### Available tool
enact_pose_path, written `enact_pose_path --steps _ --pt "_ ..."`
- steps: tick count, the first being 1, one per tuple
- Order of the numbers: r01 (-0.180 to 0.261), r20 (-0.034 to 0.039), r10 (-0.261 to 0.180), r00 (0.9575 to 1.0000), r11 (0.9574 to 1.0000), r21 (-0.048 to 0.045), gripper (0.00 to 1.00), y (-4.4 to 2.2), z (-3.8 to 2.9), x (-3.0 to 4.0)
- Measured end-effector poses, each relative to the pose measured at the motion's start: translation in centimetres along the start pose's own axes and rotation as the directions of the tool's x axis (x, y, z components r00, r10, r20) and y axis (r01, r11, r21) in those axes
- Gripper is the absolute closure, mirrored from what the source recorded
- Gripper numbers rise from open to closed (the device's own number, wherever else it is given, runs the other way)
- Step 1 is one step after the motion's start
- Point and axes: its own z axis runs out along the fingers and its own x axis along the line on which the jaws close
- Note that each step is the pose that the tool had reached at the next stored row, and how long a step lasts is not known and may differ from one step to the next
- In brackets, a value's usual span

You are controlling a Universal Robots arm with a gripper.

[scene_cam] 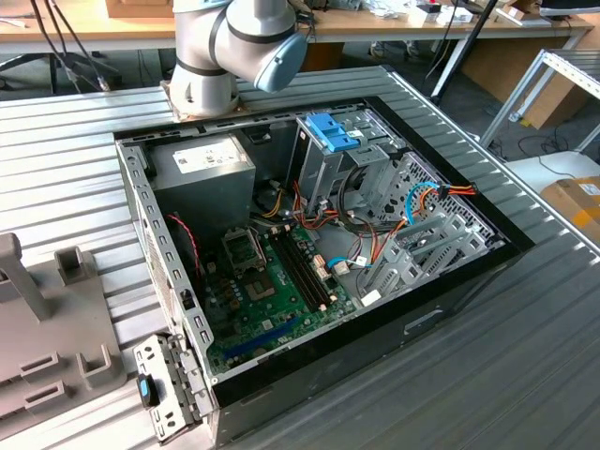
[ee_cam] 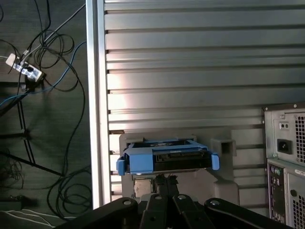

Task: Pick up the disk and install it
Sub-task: 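Reach for the disk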

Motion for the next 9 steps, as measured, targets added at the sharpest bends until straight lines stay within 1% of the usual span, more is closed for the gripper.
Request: enact_pose_path --steps 2,6,7,8,9 --pt "0.0 0.0001 0.0 1.0 1.0 0.0001 0.89 -0.01 0.02 0.21" --pt "0.0 -0.0003 0.0 1.0 1.0 0.0009 0.89 -0.01 0.02 0.23" --pt "0.0 -0.0088 0.0 1.0 1.0 0.0015 0.89 -0.01 0.01 0.23" --pt "-0.001 -0.02 0.001 0.9998 1.0 0.0018 0.89 -0.01 0.03 0.23" --pt "-0.001 -0.0262 0.001 0.9997 1.0 0.002 0.89 -0.01 0.04 0.23"
